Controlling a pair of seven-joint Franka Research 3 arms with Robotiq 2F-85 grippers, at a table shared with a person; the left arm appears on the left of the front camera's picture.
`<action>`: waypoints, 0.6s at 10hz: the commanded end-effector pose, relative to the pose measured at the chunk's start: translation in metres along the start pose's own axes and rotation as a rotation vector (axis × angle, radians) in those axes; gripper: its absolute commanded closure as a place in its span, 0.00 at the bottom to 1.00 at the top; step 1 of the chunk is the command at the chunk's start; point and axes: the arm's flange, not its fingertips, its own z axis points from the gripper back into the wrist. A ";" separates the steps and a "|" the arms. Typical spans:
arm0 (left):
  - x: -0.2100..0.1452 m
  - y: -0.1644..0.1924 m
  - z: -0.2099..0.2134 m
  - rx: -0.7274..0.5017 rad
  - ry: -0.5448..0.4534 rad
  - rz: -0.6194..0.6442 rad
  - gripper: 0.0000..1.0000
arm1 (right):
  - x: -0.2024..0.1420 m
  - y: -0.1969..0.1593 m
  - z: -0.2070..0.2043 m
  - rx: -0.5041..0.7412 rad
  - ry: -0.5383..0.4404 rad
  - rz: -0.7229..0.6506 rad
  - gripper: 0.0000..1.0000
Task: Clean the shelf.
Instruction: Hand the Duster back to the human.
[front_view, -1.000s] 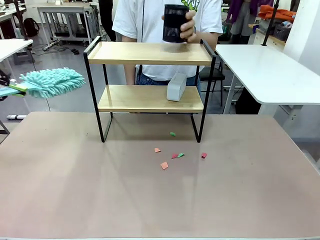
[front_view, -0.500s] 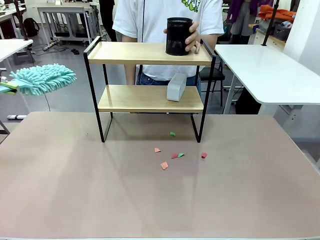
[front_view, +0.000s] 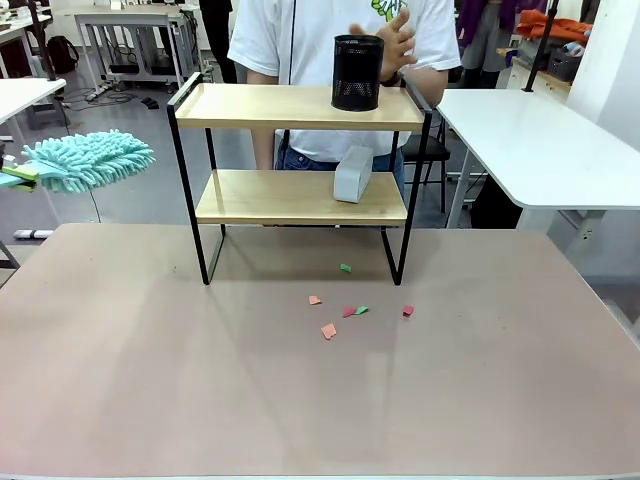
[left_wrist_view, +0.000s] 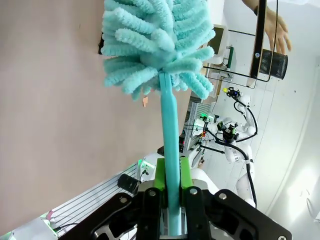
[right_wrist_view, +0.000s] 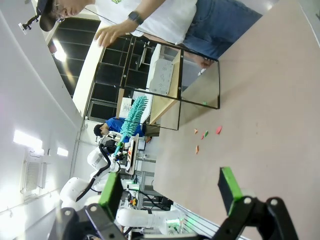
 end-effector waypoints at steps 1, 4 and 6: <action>-0.003 -0.004 -0.002 -0.019 -0.016 0.002 0.88 | 0.002 0.001 -0.001 0.024 -0.017 0.029 0.00; -0.003 -0.004 -0.002 -0.019 -0.016 0.002 0.88 | 0.002 0.001 -0.001 0.024 -0.017 0.029 0.00; -0.023 -0.016 0.025 0.050 0.096 -0.169 0.88 | 0.006 0.018 -0.004 -0.042 0.072 0.082 0.00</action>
